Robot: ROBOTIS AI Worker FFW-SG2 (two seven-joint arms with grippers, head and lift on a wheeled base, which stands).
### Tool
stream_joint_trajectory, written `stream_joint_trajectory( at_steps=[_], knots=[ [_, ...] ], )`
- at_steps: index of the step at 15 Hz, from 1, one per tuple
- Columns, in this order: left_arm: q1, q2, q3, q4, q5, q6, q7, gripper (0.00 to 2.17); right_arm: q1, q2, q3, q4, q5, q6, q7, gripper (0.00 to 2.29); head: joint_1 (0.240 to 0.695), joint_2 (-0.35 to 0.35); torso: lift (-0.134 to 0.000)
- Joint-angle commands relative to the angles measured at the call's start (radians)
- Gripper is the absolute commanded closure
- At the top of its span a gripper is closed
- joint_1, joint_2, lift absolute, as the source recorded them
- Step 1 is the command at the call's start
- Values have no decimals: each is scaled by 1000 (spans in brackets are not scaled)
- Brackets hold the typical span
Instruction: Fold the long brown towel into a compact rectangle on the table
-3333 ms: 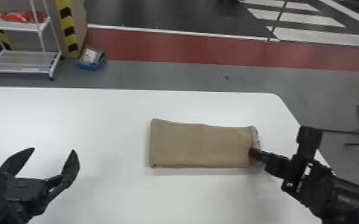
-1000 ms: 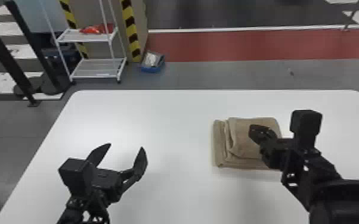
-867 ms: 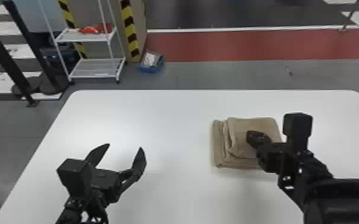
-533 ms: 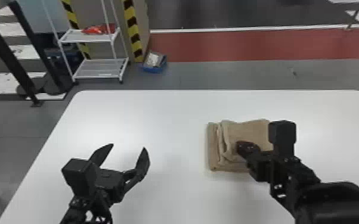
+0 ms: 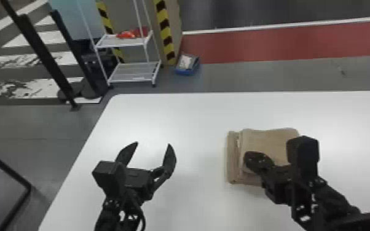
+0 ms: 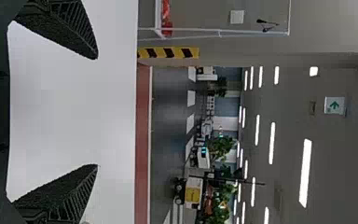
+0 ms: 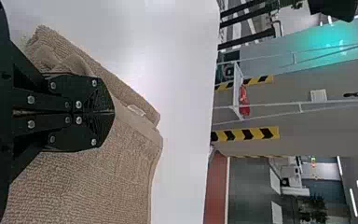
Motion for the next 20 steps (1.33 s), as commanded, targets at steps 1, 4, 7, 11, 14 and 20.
stream_joint_trajectory(
  at_steps=[1,4,7,11,14,20],
  knots=[
    [0,-3,10,8,14,-29,5,39,20,1,14,-9,3,-25,6,1690,695,251,-121],
    [0,-3,11,16,14,-32,5,39,39,1,14,-49,4,-25,30,1690,695,275,-121],
    [-2,-3,11,19,14,-29,1,39,56,-6,21,-74,7,46,62,1690,695,287,-121],
    [0,-3,14,20,14,-29,-1,39,153,-28,-29,-224,-34,49,118,1690,695,299,-121],
    [0,-3,19,23,17,-29,-1,39,245,-43,-131,-359,-80,184,188,1690,695,286,-121],
    [18,-3,42,22,36,-59,-4,39,328,-112,-314,-442,-134,377,331,1690,695,227,-121]
  ],
)
